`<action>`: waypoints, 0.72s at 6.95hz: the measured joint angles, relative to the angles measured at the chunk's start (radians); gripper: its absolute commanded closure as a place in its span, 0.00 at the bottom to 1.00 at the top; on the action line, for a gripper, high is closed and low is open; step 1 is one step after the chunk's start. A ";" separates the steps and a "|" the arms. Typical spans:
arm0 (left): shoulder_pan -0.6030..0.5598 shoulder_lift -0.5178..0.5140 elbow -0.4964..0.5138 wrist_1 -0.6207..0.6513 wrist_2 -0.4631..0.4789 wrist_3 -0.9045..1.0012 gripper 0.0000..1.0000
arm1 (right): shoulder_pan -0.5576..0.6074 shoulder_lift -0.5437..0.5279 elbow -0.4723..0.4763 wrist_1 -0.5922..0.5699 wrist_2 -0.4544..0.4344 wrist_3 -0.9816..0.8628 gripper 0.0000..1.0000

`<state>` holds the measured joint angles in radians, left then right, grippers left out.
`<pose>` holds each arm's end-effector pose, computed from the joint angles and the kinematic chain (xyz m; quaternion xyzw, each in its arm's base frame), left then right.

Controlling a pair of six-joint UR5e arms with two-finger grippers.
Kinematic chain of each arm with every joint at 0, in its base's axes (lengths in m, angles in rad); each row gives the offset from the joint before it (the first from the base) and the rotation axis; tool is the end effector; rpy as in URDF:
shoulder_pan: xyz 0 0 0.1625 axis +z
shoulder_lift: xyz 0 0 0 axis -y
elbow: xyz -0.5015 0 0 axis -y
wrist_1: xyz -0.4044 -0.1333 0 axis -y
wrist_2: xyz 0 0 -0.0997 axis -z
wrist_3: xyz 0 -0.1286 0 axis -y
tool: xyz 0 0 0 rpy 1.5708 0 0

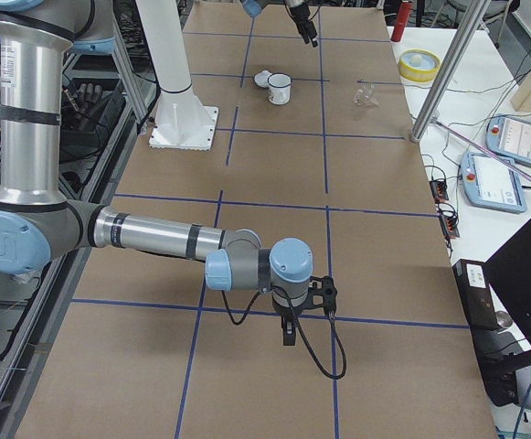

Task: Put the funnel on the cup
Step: 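Reach the left gripper to the clear glass funnel and grasp it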

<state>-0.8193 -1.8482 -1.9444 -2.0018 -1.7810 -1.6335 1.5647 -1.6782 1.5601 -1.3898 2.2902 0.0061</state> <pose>0.3434 -0.5234 0.3708 0.1056 0.5092 -0.3150 0.7940 0.0458 -0.4537 0.7990 0.0273 -0.3520 -0.0111 0.9355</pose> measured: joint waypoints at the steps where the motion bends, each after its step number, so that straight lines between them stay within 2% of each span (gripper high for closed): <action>1: -0.001 -0.092 0.127 -0.067 0.027 -0.119 0.00 | 0.000 0.000 0.000 0.000 0.000 0.000 0.00; 3: 0.001 -0.265 0.393 -0.203 0.106 -0.271 0.00 | 0.000 0.000 0.000 0.000 0.000 0.000 0.00; 5: 0.003 -0.395 0.623 -0.304 0.176 -0.321 0.00 | 0.000 0.000 0.000 0.000 0.000 0.000 0.00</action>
<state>-0.8165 -2.2428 -1.3215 -2.3060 -1.6046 -1.9543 1.5647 -1.6782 1.5600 -1.3898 2.2902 0.0061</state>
